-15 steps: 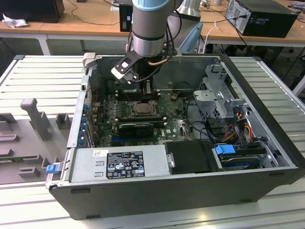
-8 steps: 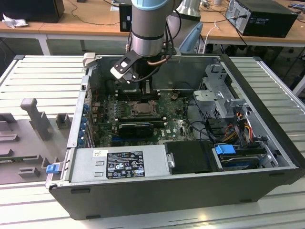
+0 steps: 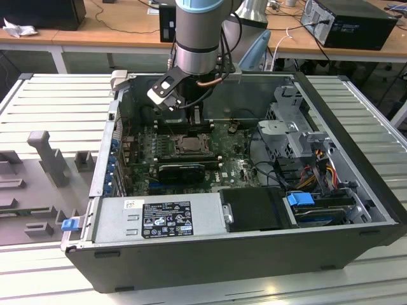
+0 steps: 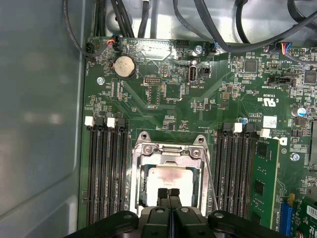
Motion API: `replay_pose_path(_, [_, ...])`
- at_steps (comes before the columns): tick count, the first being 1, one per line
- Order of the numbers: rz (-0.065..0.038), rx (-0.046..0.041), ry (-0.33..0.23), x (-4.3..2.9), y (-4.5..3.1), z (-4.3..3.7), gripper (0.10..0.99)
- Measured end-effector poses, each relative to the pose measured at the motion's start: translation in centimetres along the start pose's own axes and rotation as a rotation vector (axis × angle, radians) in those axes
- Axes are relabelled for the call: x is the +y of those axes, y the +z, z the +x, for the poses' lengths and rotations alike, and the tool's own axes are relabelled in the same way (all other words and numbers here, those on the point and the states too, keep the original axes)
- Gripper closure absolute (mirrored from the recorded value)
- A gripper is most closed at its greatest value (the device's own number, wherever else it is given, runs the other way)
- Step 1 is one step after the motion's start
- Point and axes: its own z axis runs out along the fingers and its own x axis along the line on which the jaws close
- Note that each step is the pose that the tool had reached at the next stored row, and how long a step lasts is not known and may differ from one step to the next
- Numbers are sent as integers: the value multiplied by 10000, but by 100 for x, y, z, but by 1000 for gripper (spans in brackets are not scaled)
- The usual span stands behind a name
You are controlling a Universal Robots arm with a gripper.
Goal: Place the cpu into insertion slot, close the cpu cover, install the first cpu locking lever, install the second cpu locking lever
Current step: 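Install the first cpu locking lever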
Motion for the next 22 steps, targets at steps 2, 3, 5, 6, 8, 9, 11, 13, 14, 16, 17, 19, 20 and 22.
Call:
replay_pose_path(2, [1,-1,0,0,-1,0,980])
replay_pose_path(3, [1,-2,0,0,-1,-1,980])
replay_pose_path(5, [1,1,1,0,-2,-1,980])
replay_pose_path(6, [1,1,0,0,-2,-1,980])
replay_pose_path(8, [0,8,0,0,-2,-2,980])
replay_pose_path(9, [0,9,1,0,-3,-2,980])
replay_pose_path(11, [0,17,0,0,-5,-2,980])
replay_pose_path(13, [0,18,0,0,-10,-2,980])
replay_pose_path(14, [0,19,0,0,-11,-1,980])
replay_pose_path(16, [0,18,0,0,-18,-1,980])
replay_pose_path(17, [0,18,0,0,-18,-1,980])
replay_pose_path(19, [1,17,1,0,-22,-1,980])
replay_pose_path(20, [1,16,0,-1,-30,-1,980])
replay_pose_path(22, [-1,21,1,0,-37,0,980])
